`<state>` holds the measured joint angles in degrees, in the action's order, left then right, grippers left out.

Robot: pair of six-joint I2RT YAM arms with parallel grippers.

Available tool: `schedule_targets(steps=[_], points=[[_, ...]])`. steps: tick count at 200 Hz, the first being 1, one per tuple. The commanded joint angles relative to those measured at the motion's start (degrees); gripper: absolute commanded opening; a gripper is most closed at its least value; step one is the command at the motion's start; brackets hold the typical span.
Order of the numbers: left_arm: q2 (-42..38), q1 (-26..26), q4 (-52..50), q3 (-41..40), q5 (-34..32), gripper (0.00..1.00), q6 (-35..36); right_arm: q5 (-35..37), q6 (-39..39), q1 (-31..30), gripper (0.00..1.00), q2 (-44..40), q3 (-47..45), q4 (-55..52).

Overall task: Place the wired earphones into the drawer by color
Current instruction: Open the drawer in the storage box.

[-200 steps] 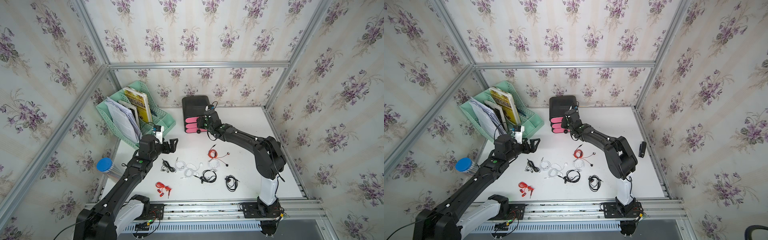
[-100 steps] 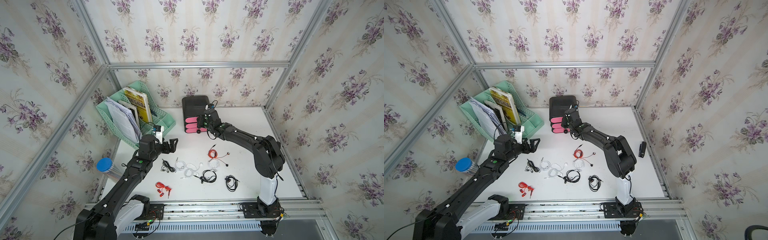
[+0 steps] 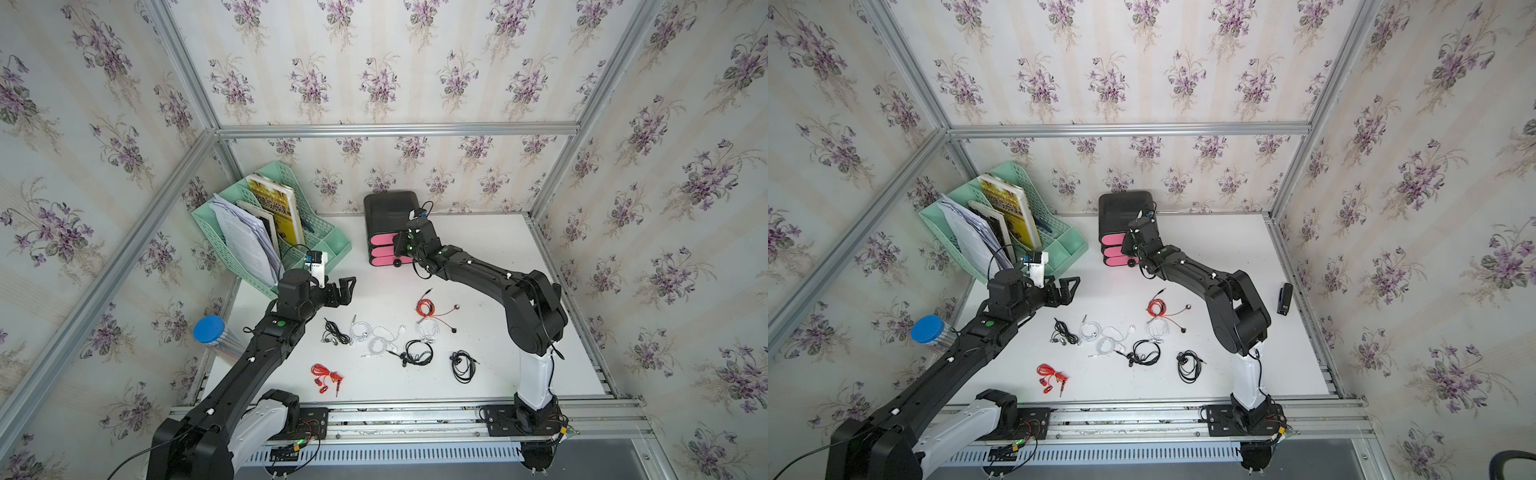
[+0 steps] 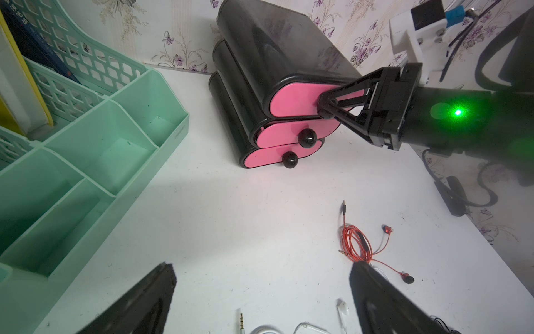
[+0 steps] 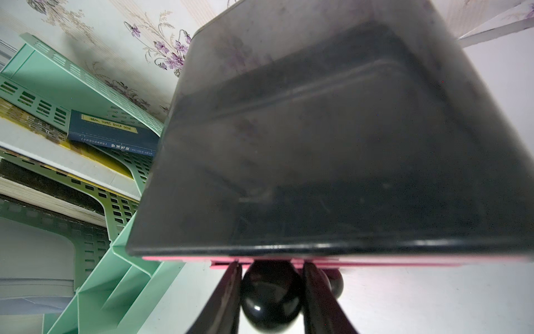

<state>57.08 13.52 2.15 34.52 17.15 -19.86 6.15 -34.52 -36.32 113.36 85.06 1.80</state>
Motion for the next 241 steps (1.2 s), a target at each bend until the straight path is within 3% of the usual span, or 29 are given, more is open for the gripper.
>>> schedule_targets(steps=[1,241], points=[[-0.1,-0.1,0.7,0.2,-0.3,0.99,-0.1,-0.5,-0.4,0.0,0.34,0.0,0.3,-0.5],[-1.4,0.0,1.8,-0.7,-0.7,0.99,0.1,-0.4,-1.0,-2.1,0.30,-14.6,-14.7,0.8]])
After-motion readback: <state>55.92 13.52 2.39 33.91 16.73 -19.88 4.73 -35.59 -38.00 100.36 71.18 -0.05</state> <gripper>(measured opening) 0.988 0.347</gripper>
